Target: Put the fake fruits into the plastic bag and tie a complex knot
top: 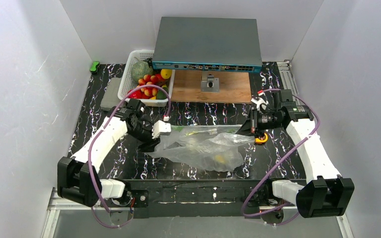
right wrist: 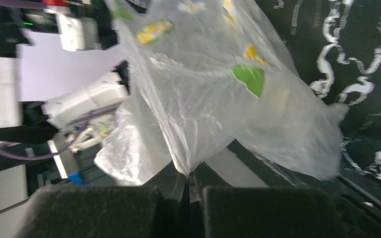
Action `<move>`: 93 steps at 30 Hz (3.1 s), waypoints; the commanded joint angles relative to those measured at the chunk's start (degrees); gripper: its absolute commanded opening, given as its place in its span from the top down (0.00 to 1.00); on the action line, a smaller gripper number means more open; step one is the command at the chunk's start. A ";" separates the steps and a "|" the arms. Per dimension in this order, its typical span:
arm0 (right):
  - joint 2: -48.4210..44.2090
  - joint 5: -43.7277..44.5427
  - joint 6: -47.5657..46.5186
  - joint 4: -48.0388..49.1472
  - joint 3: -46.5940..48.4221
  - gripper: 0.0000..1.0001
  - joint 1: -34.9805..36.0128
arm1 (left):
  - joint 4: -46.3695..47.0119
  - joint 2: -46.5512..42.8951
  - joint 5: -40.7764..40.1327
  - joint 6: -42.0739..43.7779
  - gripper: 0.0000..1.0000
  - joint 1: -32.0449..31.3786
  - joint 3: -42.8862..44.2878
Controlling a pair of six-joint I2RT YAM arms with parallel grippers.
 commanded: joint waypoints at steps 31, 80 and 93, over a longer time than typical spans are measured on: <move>8.36 17.97 -24.58 -1.40 11.75 0.99 13.02 | 50.30 -10.73 39.89 -97.46 0.02 -16.01 10.28; 13.72 3.80 -35.80 -19.58 20.39 0.99 13.20 | 11.37 -9.12 6.59 -44.01 0.02 -16.92 31.91; 13.43 1.06 -35.62 -20.21 20.63 0.99 13.48 | 13.23 -5.28 -11.13 -38.92 0.02 -27.07 21.70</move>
